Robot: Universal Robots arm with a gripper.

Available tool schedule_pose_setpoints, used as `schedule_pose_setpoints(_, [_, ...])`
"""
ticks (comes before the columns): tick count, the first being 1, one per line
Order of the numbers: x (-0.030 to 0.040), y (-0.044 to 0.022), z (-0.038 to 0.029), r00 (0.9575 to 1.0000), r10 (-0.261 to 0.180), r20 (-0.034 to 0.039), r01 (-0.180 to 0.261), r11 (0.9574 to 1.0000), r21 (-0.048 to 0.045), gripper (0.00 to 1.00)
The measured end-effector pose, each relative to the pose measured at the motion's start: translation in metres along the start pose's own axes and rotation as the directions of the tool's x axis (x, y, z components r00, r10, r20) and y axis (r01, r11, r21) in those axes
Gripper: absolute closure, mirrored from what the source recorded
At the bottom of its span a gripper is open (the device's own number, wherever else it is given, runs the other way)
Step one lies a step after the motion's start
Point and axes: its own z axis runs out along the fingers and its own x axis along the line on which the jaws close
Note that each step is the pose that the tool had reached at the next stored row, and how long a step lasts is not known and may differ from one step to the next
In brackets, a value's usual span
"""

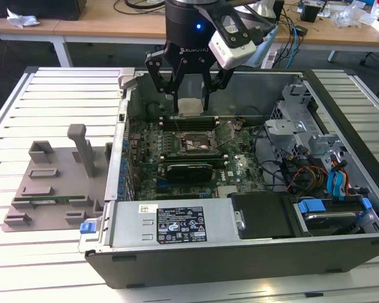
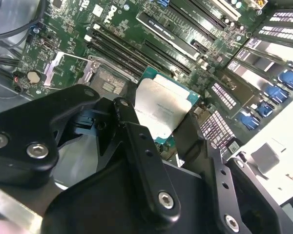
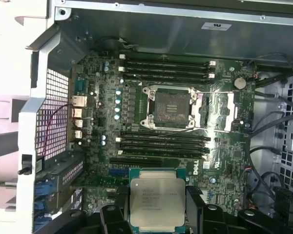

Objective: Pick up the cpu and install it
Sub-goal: 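Pick up the cpu and move it towards the insertion slot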

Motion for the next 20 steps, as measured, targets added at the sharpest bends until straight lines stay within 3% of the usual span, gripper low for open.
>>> schedule_pose_setpoints(20, [-0.0110,-0.0003,0.0117,1.0000,0.000,0.0001,0.000,1.0000,-0.0001,0.45])
